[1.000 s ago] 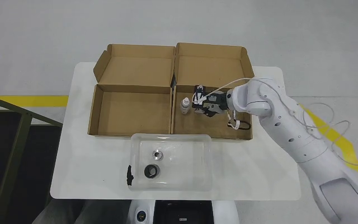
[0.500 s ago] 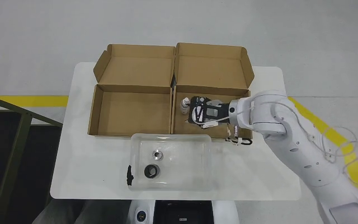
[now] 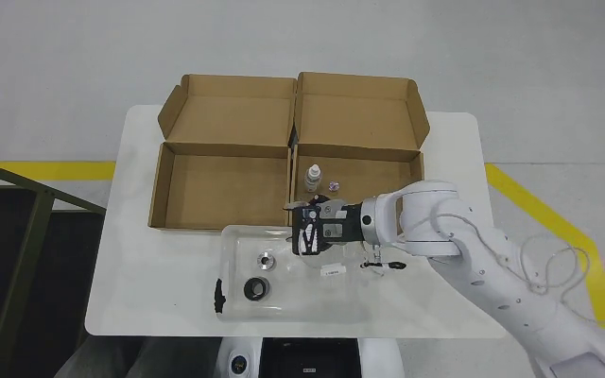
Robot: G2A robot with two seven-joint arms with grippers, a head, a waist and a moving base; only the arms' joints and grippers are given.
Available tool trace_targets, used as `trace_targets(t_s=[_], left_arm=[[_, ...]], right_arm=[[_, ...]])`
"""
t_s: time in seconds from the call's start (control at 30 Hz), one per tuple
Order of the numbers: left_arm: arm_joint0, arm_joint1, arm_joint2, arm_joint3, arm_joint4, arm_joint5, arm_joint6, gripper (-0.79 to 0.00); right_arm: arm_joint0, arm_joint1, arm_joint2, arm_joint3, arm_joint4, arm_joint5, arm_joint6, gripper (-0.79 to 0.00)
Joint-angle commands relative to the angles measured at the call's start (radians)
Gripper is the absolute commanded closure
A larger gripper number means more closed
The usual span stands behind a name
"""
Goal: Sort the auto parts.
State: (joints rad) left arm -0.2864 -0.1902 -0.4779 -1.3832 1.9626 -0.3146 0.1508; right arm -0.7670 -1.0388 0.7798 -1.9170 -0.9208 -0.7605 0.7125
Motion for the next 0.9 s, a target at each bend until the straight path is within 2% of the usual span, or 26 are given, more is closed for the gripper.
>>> trace_targets(t_s=[0.0,0.5,0.87], left_arm=[[0.0,0.0,0.0,0.0,0.0,0.0,0.0,-0.785],[0.0,0.0,0.0,0.0,0.0,0.0,0.0,-0.785],[0.0,0.0,0.0,0.0,0.0,0.0,0.0,-0.785]], right_arm=[[0.013,-0.01,-0.032,0.01,-0.009,0.002,-0.007,-0.354],[0.135,-0.111,-0.266,0.12,-0.051,-0.008,-0.013,-0.354],[0.196,-0.177,-0.362,0.221,-0.099,-0.018,0.01,-0.348]])
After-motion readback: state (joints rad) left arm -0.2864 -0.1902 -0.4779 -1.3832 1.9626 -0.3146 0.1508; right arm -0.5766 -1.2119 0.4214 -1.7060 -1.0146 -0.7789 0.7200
